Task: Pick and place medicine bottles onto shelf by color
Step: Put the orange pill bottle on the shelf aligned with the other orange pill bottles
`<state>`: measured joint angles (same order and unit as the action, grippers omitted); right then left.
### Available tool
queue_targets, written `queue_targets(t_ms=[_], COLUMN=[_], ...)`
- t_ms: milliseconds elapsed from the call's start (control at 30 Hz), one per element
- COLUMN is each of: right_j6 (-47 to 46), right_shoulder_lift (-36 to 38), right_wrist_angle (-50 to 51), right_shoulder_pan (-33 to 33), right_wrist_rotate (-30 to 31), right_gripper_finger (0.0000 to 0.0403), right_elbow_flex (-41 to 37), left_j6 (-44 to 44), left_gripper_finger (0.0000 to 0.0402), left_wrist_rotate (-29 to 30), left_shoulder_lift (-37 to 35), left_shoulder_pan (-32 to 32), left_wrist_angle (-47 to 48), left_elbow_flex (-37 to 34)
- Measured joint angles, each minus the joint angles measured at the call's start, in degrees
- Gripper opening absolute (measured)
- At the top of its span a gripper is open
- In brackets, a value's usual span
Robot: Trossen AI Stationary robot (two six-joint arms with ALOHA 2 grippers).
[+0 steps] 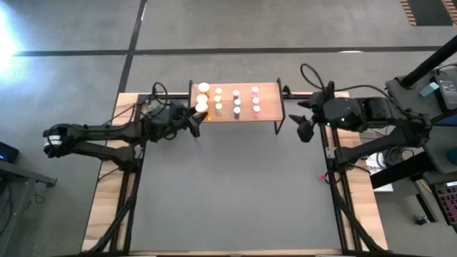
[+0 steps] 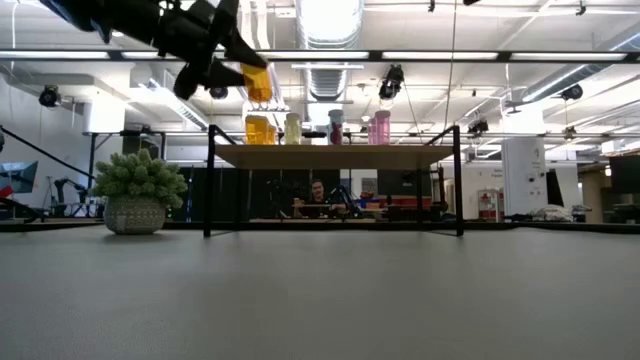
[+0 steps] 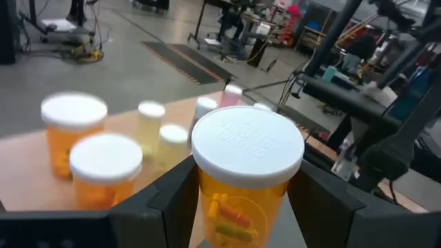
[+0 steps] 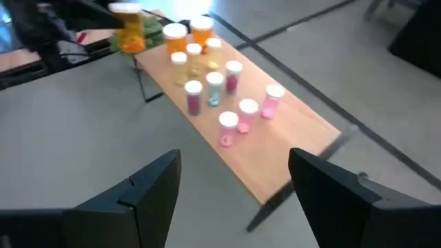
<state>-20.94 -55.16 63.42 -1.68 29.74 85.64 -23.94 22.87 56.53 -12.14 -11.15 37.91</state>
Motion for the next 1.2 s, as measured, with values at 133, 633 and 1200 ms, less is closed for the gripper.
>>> queue_targets(t_ms=[133,633,1200], right_j6=[1.95,8.84,13.05], right_shoulder_lift=[3.27,17.69,29.05], right_wrist_angle=[-4.99,-25.54,-50.02], right_shoulder_pan=[-0.01,0.01,0.01], right_wrist_rotate=[-0.20,-6.78,-15.00], right_gripper_finger=[0.0258,0.0258,0.0258], right_elbow_flex=[-6.22,-25.05,-50.03], left_j6=[-0.83,0.63,7.80], left_gripper_finger=[0.0186,0.0186,0.0186], left_wrist_rotate=[0.75,16.72,22.24], left_shoulder_lift=[1.97,10.56,16.66], left_shoulder_pan=[0.69,4.74,4.81], left_wrist_angle=[-1.40,-5.20,-10.87], left_elbow_flex=[-1.88,-1.29,1.12])
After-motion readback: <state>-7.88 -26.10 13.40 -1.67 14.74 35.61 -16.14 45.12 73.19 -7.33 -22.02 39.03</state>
